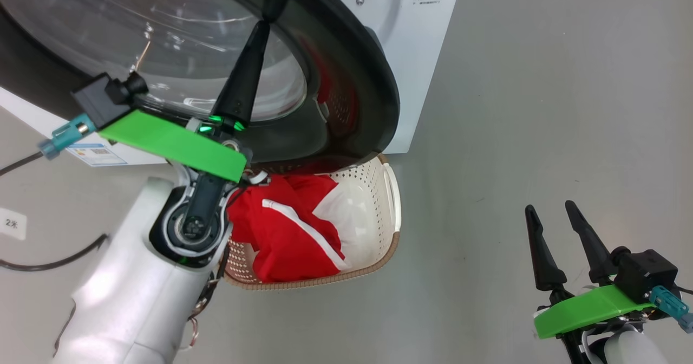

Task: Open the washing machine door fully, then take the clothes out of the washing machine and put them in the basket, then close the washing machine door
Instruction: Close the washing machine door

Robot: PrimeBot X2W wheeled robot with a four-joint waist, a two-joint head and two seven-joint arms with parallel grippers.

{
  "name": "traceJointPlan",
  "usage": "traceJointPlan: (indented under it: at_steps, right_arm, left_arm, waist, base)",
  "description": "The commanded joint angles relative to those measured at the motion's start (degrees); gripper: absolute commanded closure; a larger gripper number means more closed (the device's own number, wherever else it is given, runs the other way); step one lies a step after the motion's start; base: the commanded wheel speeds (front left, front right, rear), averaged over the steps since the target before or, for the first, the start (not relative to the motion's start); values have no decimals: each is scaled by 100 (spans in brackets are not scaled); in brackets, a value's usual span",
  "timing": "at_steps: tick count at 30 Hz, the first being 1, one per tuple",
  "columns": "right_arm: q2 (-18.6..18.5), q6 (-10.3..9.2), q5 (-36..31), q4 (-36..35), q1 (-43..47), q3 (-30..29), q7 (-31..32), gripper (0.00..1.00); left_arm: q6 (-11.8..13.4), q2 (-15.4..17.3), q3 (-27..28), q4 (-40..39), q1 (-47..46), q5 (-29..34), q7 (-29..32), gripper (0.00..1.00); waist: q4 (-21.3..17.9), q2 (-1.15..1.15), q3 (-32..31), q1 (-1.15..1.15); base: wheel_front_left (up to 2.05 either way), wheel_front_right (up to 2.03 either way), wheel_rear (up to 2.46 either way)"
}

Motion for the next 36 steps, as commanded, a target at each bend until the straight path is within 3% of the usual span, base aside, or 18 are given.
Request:
traceJointPlan:
  at_steps: [1, 11, 24, 36]
  right_arm:
    - [2, 36, 64, -121, -129, 120, -37, 0]
    - [3, 36, 47, -129, -28, 45, -37, 0]
    - [4, 36, 15, -114, 140, 14, -37, 0]
    - [4, 36, -4, -127, 324, -65, -37, 0]
  left_arm:
    - [-15, 185, 94, -68, -237, -9, -109, 100]
    - [-15, 440, -305, -19, 74, -129, -396, 100]
    - [-15, 823, -546, -122, 1143, 21, -650, 100]
    - [-15, 654, 364, -7, 2396, 940, -669, 100]
  waist:
    - [-2, 0, -7, 0]
    - [135, 0, -175, 0]
    - [264, 0, -492, 0]
    - [384, 0, -723, 0]
  base:
    - [0, 0, 0]
    - [0, 0, 0]
    - [0, 0, 0]
    - [0, 0, 0]
